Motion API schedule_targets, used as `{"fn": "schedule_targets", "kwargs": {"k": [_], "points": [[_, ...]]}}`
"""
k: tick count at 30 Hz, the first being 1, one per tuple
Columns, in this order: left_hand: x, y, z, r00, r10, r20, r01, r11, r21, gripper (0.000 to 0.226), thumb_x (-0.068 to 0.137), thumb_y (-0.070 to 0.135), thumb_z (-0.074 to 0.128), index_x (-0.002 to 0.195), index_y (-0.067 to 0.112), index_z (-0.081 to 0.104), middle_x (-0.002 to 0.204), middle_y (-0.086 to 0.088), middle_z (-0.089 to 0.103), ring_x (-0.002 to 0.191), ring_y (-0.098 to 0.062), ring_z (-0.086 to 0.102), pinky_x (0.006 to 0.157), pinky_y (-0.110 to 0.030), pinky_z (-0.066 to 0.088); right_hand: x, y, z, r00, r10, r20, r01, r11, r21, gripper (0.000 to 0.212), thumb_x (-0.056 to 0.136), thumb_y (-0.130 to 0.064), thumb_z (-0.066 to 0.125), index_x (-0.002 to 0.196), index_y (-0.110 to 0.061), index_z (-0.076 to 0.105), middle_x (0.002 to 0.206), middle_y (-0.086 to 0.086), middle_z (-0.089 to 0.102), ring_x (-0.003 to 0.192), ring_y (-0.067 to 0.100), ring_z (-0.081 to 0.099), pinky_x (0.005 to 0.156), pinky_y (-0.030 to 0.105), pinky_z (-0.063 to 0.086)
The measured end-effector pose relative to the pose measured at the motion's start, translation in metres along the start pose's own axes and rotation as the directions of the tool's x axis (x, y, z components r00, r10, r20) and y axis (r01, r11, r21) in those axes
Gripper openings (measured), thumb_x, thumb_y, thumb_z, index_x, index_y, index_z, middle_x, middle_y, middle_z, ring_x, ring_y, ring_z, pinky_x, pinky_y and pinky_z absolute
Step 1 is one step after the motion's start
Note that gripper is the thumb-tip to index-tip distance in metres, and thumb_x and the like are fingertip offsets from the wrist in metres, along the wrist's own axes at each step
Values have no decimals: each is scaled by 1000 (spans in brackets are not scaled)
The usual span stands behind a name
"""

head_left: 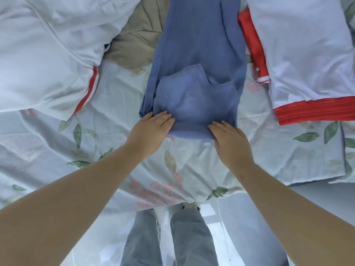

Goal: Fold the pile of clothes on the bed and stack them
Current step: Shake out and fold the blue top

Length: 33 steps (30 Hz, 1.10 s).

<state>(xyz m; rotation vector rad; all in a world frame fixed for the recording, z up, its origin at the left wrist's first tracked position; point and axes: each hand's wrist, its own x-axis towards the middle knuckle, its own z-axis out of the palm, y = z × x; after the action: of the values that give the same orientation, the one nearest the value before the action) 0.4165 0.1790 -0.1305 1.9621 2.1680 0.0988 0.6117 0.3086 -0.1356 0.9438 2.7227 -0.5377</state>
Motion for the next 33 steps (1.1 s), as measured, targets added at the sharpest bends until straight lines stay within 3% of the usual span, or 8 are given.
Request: {"fn": "schedule_targets", "kwargs": {"k": [3, 7, 11, 16, 20, 25, 29, 33], "points": [[2, -4, -12, 999, 36, 40, -35, 999, -22, 31, 66, -17, 66, 94, -5, 68, 86, -19, 70, 75, -36, 66, 77, -42, 54, -5, -3, -10, 1000, -19, -20, 20, 999, 46, 31, 93, -6, 45, 120, -11, 60, 114, 7, 64, 108, 27, 56, 89, 28, 33], [-15, -4, -29, 921, -16, 388, 31, 999, -34, 22, 97, 19, 41, 110, 14, 59, 95, -5, 64, 92, -25, 54, 74, -33, 44, -31, -14, -28, 985, -47, 167, 44, 999, 23, 24, 97, -14, 38, 111, -15, 58, 92, 5, 66, 83, 27, 58, 66, 24, 24], [-45, 2, -53, 723, 38, 690, 165, 960, -227, 20, 98, 26, 41, 102, 18, 59, 76, 5, 54, 69, -11, 47, 56, -16, 32, -64, -33, -45, 833, -62, 550, -74, 973, 221, 17, 95, -14, 39, 84, -17, 52, 71, -1, 49, 60, 13, 43, 50, 19, 31], [-61, 7, -76, 571, 68, 818, 281, 920, -273, 24, 89, 26, 54, 66, 21, 48, 62, 7, 44, 68, -14, 44, 57, -14, 32, -88, -54, -61, 700, -66, 712, -204, 936, 287, 29, 87, -18, 49, 60, -27, 42, 63, -8, 45, 59, 6, 39, 52, 17, 29], [-42, -5, -103, 615, 58, 786, 410, 828, -382, 17, 87, 25, 59, 74, 14, 58, 69, -1, 48, 68, -15, 45, 66, -27, 35, -79, -53, -77, 798, 69, 598, -344, 868, 358, 27, 89, -18, 53, 64, -19, 43, 64, -5, 45, 61, 10, 41, 54, 20, 31], [23, -22, -120, 765, -104, 635, 515, 690, -508, 10, 86, 21, 62, 84, 12, 65, 65, 6, 49, 59, -6, 46, 58, -19, 33, -24, -24, -98, 905, 301, 301, -423, 710, 563, 24, 86, -15, 57, 68, -9, 42, 63, 3, 37, 63, 17, 35, 55, 30, 28], [84, -36, -108, 831, -256, 495, 535, 615, -579, 6, 87, 24, 62, 87, 29, 66, 85, 11, 62, 77, -6, 57, 63, -17, 41, 36, 11, -104, 887, 416, 200, -435, 607, 665, 22, 86, -17, 58, 69, -6, 48, 63, 2, 40, 62, 17, 36, 54, 29, 27], [114, -47, -65, 746, -559, 362, 650, 490, -581, 53, 87, 39, 62, 136, 28, 43, 132, 4, 50, 112, -19, 55, 84, -30, 50, 73, 31, -88, 776, 616, 137, -504, 475, 721, 34, 90, -28, 55, 121, -16, 52, 90, -8, 54, 80, 14, 53, 75, 29, 41]]}}
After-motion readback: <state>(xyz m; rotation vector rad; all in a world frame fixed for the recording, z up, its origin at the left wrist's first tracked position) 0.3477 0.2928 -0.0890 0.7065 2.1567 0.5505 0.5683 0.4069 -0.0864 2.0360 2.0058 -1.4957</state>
